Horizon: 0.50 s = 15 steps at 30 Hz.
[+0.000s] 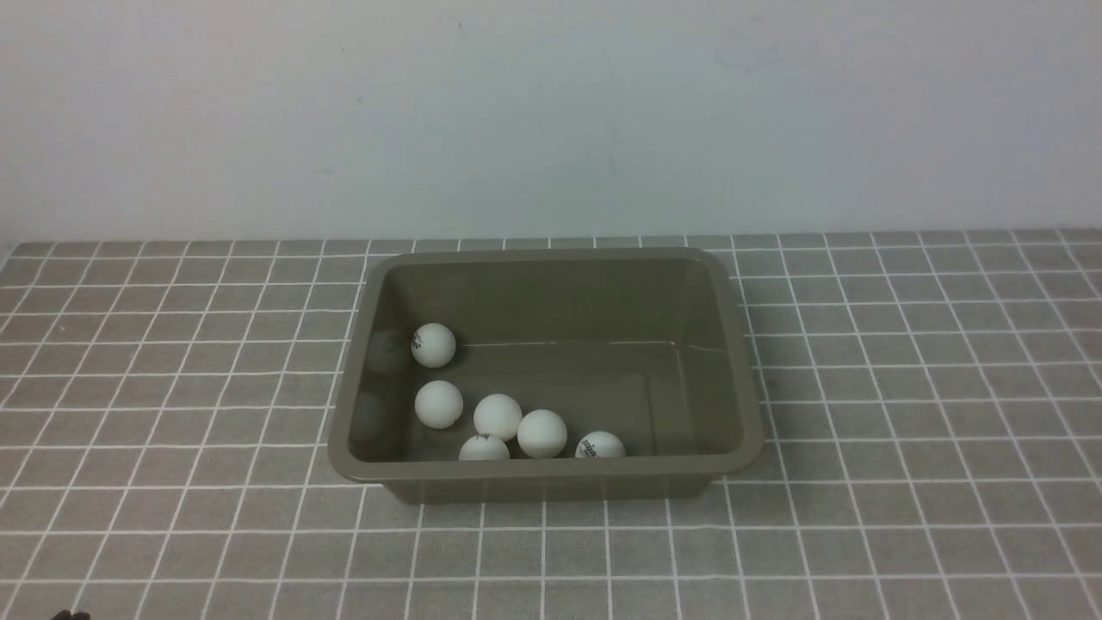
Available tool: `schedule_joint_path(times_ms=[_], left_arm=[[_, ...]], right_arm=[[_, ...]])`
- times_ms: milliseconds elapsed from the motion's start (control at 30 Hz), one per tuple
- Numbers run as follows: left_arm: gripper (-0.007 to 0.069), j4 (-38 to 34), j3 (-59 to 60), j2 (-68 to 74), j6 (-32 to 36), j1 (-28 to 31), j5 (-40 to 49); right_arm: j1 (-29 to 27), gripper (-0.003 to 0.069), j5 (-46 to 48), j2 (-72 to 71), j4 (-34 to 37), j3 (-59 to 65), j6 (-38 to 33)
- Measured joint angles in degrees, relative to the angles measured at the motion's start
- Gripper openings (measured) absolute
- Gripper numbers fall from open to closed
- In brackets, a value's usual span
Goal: Put the table tennis balls into the box on the grey coffee tablecloth.
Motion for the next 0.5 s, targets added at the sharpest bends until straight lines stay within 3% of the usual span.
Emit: schedule_joint_path(times_ms=[200,500], left_arm=[[-0.0005,0.0,0.0,0.0,0.0,0.0,0.0],[-0.0005,0.0,0.0,0.0,0.0,0.0,0.0]], right_arm=[[-10.5,-0.0010,-0.4,0.1,3.0,12.0,0.0],[-11.6,-0.0010,-2.4,0.1,4.0,12.3,0.0]])
